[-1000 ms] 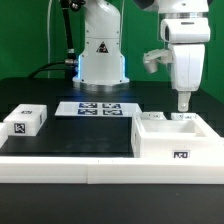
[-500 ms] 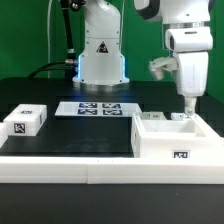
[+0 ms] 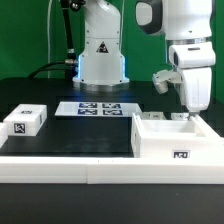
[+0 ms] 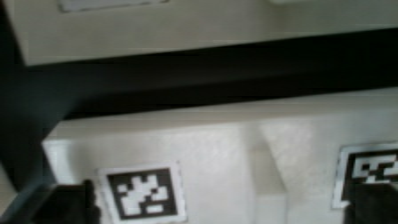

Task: Assemble cabinet

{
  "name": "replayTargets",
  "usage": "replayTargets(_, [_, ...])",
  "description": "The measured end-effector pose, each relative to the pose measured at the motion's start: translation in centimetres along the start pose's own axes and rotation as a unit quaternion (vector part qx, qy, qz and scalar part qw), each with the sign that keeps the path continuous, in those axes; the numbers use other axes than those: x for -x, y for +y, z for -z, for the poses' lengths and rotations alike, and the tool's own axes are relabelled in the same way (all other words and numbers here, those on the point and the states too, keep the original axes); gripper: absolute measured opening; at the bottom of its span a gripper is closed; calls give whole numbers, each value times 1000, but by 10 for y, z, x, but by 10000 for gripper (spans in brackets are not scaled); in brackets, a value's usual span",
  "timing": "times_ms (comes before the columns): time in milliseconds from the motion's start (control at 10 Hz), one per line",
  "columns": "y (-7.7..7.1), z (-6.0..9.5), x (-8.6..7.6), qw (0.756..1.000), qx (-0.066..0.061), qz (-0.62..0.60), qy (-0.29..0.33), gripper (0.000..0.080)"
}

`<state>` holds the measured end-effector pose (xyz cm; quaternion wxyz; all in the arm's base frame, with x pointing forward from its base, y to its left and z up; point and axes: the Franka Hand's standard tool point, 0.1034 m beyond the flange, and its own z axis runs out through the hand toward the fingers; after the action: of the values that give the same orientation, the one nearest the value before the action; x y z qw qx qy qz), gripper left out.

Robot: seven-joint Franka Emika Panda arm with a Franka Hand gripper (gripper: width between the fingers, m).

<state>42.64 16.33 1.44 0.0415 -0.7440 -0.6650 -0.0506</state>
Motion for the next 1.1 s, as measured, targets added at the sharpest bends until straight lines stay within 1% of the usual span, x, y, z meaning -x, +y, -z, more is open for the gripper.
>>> replayTargets(100, [-2,-3,0,1000,-3,-1,0,555])
replayTargets(200, [-4,-5,1,1000,-5,-1,0,555])
replayTargets(300, [-4,-5,1,1000,-5,-1,0,353])
replayTargets(400, [-4,-5,1,1000,-5,-1,0,219])
replayTargets(500, [-4,-5,1,1000,-5,-2,0,219])
replayTargets(600, [-3,-5,1,1000,-5,-2,0,68])
replayTargets(1100, [-3,-4,2,1000,-5,-2,-1,68])
